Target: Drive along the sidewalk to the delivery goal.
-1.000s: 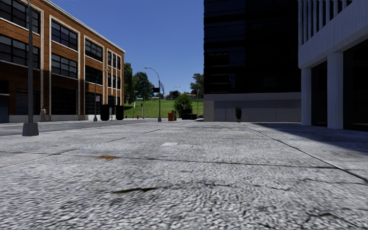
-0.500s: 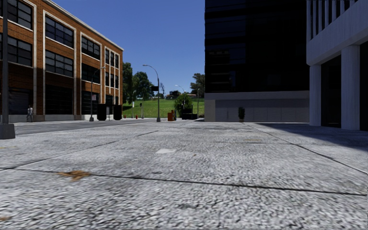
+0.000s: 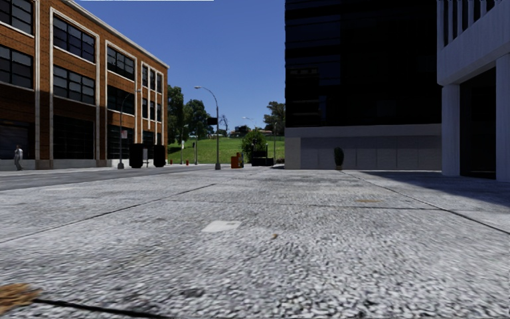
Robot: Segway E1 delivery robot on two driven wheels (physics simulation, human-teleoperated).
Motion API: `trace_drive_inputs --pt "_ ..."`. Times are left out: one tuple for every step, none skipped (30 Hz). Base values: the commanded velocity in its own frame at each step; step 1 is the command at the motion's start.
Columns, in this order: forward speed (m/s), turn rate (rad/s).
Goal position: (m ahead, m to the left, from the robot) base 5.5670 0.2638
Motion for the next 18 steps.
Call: trace_drive_inputs --pt "2.0 0.0" --pt "2.0 0.0" --pt "2.0 0.0" --pt "2.0 0.0" --pt "2.0 0.0" --pt "2.0 0.0" --pt "2.0 0.0" --pt "2.0 0.0" --pt "2.0 0.0" --pt "2.0 0.0" --pt "2.0 0.0" --pt "2.0 0.0" --pt "2.0 0.0" --pt "2.0 0.0" --pt "2.0 0.0" --pt "2.0 0.0" --pt "2.0 0.0" --pt "2.0 0.0"
